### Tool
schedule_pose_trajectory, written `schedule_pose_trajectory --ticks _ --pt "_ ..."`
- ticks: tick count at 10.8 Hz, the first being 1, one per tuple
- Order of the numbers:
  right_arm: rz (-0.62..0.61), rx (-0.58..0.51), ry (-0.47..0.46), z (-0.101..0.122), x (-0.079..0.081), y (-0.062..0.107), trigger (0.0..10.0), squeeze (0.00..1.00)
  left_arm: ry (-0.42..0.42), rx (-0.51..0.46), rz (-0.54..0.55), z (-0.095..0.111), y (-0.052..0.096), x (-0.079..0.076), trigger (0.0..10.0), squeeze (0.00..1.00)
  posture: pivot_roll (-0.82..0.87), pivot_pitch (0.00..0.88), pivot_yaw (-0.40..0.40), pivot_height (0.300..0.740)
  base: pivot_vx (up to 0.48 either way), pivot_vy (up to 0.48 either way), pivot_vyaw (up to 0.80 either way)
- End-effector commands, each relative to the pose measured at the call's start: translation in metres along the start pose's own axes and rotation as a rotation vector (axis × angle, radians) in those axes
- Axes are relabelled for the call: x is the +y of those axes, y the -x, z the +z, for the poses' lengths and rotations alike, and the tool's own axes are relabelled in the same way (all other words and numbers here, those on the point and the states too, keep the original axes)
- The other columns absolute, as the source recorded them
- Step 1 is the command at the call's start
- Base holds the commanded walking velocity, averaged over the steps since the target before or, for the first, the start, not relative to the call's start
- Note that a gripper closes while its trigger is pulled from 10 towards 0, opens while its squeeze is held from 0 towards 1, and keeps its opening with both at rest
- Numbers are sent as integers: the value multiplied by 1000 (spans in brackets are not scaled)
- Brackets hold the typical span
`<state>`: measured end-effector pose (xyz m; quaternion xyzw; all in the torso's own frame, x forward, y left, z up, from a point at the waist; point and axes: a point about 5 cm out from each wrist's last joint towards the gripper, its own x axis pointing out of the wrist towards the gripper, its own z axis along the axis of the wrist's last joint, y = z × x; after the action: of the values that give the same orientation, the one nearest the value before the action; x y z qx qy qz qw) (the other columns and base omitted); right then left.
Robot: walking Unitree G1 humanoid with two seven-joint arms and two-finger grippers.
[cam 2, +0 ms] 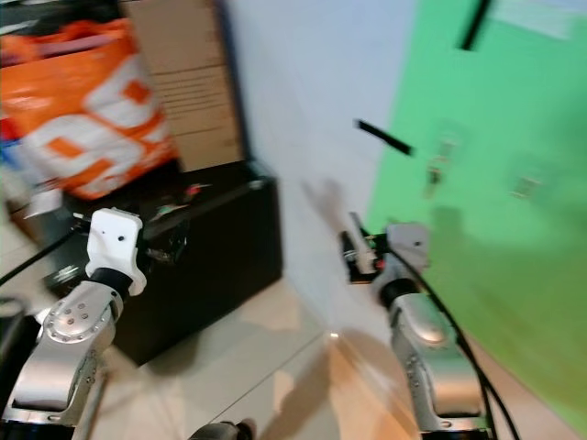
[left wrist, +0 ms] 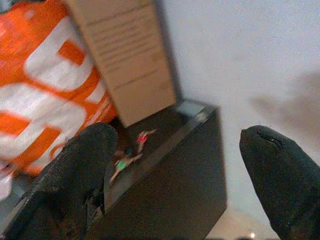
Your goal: Hang keys on a hook
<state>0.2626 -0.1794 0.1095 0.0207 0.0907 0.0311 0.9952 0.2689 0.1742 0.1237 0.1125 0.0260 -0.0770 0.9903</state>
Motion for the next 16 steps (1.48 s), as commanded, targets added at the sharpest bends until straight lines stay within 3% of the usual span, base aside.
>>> schedule_pose_trajectory --ticks 1,4,8,11,16 --pt "-1 5 3 0 -3 2 10000 1000 5 6 -31 0 -3 -3 10000 0 -50 0 67 740 0 0 800" --pt "42 -18 40 2 2 -5 10000 1000 -1 -20 -30 3 -9 -7 10000 0 -39 0 47 740 0 0 800" --pt "14 -29 -33 11 8 -11 10000 1000 25 -9 -56 1 -9 -8 10000 0 -55 0 54 740 0 0 127" --pt "65 -42 -7 12 14 -11 10000 1000 38 -16 -61 2 -11 -10 10000 0 -57 0 55 740 301 0 0" --pt "84 -30 -18 12 17 -11 10000 1000 45 -11 -58 1 -10 -8 10000 16 -49 0 49 740 366 0 746"
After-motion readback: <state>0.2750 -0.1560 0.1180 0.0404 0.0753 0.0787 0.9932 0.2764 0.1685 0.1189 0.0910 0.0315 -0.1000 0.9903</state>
